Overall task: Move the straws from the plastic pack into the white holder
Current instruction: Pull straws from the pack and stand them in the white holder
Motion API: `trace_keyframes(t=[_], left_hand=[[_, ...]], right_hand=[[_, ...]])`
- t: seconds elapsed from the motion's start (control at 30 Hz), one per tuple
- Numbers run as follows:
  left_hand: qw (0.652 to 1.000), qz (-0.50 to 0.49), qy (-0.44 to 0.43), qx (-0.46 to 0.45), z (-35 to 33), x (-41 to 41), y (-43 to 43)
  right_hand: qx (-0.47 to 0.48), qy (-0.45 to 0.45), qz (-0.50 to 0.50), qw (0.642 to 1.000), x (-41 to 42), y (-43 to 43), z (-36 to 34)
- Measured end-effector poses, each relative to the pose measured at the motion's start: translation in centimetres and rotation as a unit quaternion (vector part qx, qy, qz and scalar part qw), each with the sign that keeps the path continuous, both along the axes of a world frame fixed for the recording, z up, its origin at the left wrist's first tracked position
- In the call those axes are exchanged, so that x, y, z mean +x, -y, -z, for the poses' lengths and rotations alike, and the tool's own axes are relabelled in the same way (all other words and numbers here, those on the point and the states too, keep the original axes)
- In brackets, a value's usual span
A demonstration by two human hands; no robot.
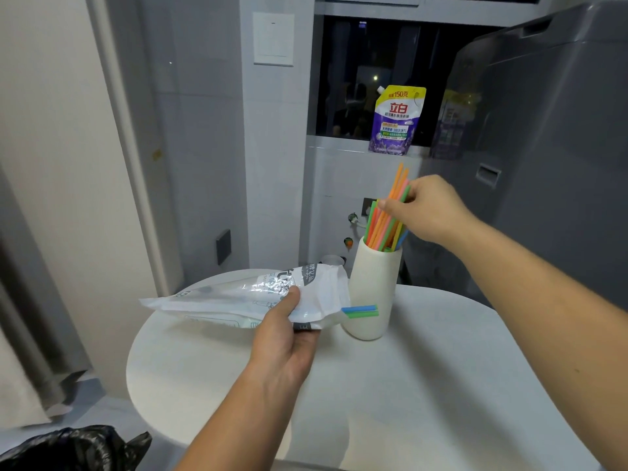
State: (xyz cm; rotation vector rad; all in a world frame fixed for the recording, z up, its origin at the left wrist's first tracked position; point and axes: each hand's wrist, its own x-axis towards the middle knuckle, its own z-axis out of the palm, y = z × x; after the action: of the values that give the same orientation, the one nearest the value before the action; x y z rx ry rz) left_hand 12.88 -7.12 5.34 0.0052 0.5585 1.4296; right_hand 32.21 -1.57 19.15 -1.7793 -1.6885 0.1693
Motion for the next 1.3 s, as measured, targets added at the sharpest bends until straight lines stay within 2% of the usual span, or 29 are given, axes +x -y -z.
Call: trace_keyframes(t=[0.1, 0.2, 0.3, 0.47, 0.67, 0.73, 0.83, 0.9, 0.97, 1.03, 1.1, 1.2, 1.3], left_hand=[[1.0, 0.001, 0.0, 0.0, -0.1, 0.0, 0.0], [1.0, 0.002, -0.005, 0.002, 0.0, 0.0, 0.0], [1.0, 0.004, -0.005, 0.004, 0.1, 0.0, 0.1], [1.0, 0.006, -0.009, 0.003, 0.0, 0.2, 0.2], [1.0, 0.003, -0.014, 0.01, -0.1, 0.2, 0.5], [1.0, 0.005, -0.013, 0.01, -0.2, 0.2, 0.5], [1.0, 0.007, -0.011, 0.015, -0.3, 0.3, 0.6], [1.0, 0.002, -0.01, 0.019, -0.4, 0.2, 0.7], [1.0, 0.001, -0.01, 0.023, -0.6, 0.0, 0.7], [1.0, 0.001, -0.013, 0.028, -0.8, -0.1, 0.7], [0.999, -0.003, -0.021, 0.038, -0.9, -0.1, 0.7], [0.996, -0.016, -0.052, 0.075, -0.9, 0.1, 0.7], [0.985, -0.03, -0.112, 0.128, -1.0, 0.2, 0.9]], right_hand=[[0.001, 0.021, 0.014, 1.0, 0.2, -0.7, 1.8], [0.064, 0.035, 0.05, 0.996, 0.1, -0.9, 2.6], [0.124, 0.04, 0.015, 0.991, -0.4, -0.5, 2.6], [0.062, 0.219, -0.021, 0.974, -0.7, -0.3, 4.1], [0.043, 0.286, -0.022, 0.957, 0.1, -0.4, 6.0], [0.052, 0.249, -0.034, 0.967, 0.1, -0.1, 5.8], [0.111, 0.108, -0.036, 0.987, -0.1, 0.8, 5.0], [0.179, 0.025, -0.02, 0.983, -0.6, 2.2, 4.5], [0.2, -0.061, -0.003, 0.978, -1.3, 3.8, 5.0], [0.132, -0.148, -0.004, 0.98, -2.2, 5.6, 6.2], [0.024, -0.227, -0.02, 0.973, -3.4, 7.4, 7.8], [-0.094, -0.332, -0.016, 0.938, -4.8, 9.0, 9.8], [-0.137, -0.409, -0.033, 0.902, -5.5, 9.9, 11.0]])
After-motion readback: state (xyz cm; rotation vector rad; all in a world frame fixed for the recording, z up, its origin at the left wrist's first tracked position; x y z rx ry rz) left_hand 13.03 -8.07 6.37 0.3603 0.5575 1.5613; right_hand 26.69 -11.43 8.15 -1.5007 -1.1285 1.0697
